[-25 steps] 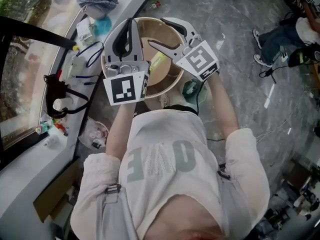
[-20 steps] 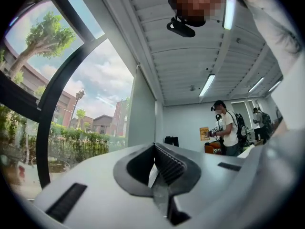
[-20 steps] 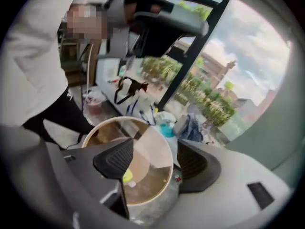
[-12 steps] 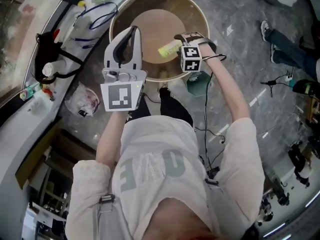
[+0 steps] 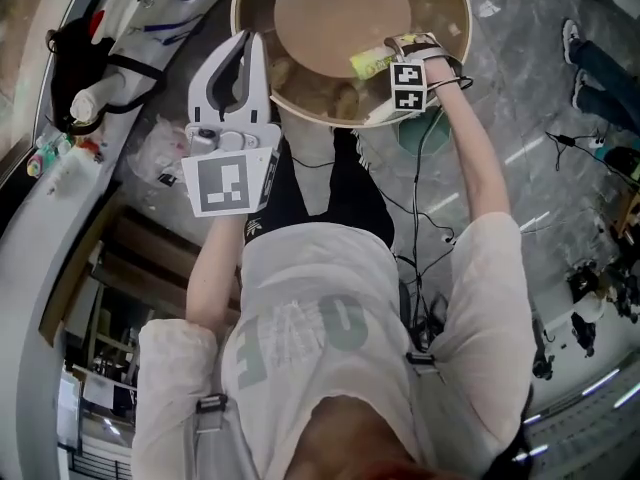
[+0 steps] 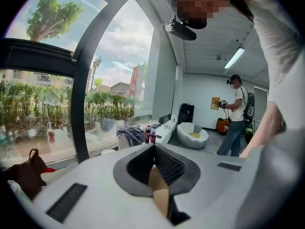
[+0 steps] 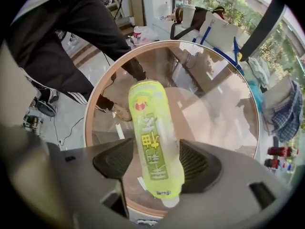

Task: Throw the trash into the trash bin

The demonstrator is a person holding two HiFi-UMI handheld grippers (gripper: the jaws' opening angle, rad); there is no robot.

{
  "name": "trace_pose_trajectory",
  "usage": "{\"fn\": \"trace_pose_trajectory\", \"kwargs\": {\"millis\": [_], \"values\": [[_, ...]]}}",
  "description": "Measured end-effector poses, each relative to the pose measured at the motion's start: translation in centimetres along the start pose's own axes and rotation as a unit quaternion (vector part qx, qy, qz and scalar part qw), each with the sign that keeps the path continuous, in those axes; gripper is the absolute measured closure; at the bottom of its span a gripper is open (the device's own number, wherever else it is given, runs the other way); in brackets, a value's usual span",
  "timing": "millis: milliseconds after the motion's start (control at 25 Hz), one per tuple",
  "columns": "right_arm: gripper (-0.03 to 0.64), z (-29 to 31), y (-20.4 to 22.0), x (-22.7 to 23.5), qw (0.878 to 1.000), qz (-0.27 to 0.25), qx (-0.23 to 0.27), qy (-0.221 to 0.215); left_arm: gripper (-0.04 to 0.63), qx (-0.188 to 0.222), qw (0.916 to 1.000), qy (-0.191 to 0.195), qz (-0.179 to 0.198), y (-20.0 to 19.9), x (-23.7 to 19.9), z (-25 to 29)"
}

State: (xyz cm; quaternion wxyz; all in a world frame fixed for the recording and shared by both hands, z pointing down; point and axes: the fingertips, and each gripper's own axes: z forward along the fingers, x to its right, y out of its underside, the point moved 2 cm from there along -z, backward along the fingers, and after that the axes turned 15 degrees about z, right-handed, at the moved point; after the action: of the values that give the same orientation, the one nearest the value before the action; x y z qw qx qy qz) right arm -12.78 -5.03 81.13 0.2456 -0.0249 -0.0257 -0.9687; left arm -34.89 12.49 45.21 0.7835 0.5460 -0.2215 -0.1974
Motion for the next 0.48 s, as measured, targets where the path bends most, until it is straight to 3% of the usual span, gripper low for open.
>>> {"fn": "trace_pose_trajectory", "kwargs": {"millis": [200,400,480], "values": [[0.321,1.0,-1.1,-0.3,1.000,0.016,-0.004,-0.013,0.583,0.006,0.9998,0.006,-0.019,0.7,0.3,0.5],[0.321,1.1,-1.0,-0.4,1.000,0.013,-0.017,-0.015,0.583,-0.026,0.9993,0.004,-0.026,2.9,0.2,-0.2],[0.314,1.6,-1.0,-0.3,1.000,0.011,-0.020,-0.004,0.583,-0.015,0.9993,-0.002,-0.033,2.7,0.2,-0.2]]}}
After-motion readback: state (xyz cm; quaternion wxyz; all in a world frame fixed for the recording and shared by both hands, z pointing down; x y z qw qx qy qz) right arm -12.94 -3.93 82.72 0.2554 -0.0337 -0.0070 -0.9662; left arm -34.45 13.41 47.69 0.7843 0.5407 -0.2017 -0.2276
